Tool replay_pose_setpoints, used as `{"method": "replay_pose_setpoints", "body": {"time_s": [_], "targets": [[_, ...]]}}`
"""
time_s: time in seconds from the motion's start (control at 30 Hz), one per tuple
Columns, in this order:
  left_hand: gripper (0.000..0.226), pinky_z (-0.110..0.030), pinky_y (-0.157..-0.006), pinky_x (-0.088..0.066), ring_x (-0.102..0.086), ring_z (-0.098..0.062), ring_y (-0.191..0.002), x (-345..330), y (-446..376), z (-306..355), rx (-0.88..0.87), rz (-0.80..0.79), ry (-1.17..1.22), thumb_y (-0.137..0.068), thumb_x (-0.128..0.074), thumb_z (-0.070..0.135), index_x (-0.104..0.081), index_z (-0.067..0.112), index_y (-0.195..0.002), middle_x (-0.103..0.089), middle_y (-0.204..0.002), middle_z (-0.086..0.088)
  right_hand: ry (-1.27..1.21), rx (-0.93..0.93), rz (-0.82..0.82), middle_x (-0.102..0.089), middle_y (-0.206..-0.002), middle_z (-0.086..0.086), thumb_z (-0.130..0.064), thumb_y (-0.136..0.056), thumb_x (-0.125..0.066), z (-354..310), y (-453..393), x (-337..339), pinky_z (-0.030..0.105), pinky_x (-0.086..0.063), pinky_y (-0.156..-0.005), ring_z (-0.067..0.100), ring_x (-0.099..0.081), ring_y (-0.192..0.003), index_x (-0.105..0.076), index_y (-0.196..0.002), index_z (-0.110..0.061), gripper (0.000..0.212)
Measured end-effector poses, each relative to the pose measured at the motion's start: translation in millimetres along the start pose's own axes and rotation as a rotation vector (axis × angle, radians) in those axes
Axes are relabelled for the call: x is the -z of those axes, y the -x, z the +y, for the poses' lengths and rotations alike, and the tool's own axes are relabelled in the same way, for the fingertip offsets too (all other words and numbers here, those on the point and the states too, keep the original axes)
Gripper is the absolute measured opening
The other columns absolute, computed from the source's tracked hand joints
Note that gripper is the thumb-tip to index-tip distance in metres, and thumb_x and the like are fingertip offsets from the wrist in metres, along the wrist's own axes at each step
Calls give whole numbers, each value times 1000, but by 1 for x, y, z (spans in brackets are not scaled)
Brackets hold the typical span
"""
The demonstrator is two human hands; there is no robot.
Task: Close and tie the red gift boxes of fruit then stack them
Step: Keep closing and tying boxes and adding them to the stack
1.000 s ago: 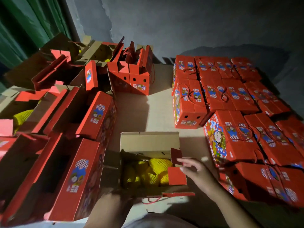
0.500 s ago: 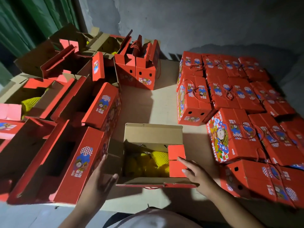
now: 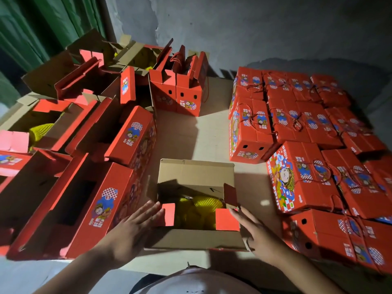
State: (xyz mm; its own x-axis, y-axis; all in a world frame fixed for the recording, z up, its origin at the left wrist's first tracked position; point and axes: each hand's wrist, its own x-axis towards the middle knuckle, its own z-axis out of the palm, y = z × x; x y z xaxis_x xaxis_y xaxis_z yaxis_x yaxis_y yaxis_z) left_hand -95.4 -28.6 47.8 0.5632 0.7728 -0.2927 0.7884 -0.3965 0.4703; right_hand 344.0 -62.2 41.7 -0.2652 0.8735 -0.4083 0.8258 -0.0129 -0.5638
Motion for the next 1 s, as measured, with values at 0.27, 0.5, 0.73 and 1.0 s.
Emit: {"method": "replay_pose_setpoints", "body": {"time_s": [0.27,0.5,0.73,1.0], "targets": [[68,-31,-126,11,1,-20,-157,8,-16,1,-27,16,-280,-90,-30,22,-38,23,-157,-10,-169,-5,25,182,68,8,-168,-26,-26,-83,-80,-6,-1,0,26,-40,-115,-3,0,-155,-29,-157,-48,92],[85,-9,-115,4,-2,3,-152,7,-25,3,23,-24,-37,-97,-35,5,1,54,-156,19,-161,32,-97,157,205,-28,-160,-33,-58,-92,-61,-8,-12,-11,31,-29,-123,-6,-24,-149,-55,-145,-39,57],[101,-6,-103,-37,-48,0,-135,14,-23,12,92,212,289,-86,-65,17,-2,45,-161,-30,-153,35,-365,-47,364,-69,-121,-21,-48,-86,-72,-17,-20,-18,36,-56,-95,1,-67,-110,-44,-141,-42,62],[102,-35,-82,-60,-55,-18,-131,6,-36,41,-27,226,-193,-65,-66,70,-47,17,-149,-41,-157,-7,-36,24,392,-25,-147,-29,-59,-87,-60,-26,-23,-15,17,-47,-94,-5,-52,-117,-49,-133,-43,50]]}}
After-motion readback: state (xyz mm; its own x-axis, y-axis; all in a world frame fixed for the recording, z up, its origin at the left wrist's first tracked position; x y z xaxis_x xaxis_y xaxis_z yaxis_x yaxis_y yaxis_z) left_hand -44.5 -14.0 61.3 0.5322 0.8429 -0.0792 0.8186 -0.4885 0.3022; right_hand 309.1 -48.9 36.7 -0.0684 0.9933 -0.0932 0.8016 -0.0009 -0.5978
